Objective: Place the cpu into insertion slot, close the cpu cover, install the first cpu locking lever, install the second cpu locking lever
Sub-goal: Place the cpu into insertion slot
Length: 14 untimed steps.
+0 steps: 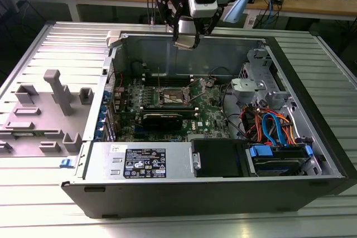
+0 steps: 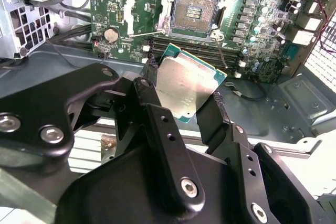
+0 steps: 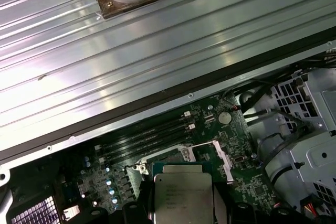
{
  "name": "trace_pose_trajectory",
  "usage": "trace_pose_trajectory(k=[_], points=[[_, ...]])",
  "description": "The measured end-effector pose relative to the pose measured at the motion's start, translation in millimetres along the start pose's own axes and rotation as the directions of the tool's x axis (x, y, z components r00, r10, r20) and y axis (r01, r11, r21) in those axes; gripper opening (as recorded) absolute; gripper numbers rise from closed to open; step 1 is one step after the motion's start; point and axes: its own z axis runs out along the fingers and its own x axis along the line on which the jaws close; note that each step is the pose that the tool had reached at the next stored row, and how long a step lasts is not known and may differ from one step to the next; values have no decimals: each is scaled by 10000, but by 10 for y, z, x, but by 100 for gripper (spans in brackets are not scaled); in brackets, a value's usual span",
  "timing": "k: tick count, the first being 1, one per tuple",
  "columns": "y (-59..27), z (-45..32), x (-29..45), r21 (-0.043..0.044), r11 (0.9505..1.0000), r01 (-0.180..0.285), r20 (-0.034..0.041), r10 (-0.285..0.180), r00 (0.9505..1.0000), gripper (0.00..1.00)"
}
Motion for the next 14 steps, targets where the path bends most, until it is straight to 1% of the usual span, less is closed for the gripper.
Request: trace_pose_trajectory(k=[6, 10, 12, 14], points=[[-28, 4, -10, -4, 10000, -83, 8, 83, 10000, 54], [-30, 9, -11, -3, 9988, -496, 46, 496, 9988, 54], [-31, 15, -11, -9, 9964, -848, 78, 848, 9964, 54], [-31, 17, -11, -13, 9946, -1040, 95, 1041, 9945, 54]])
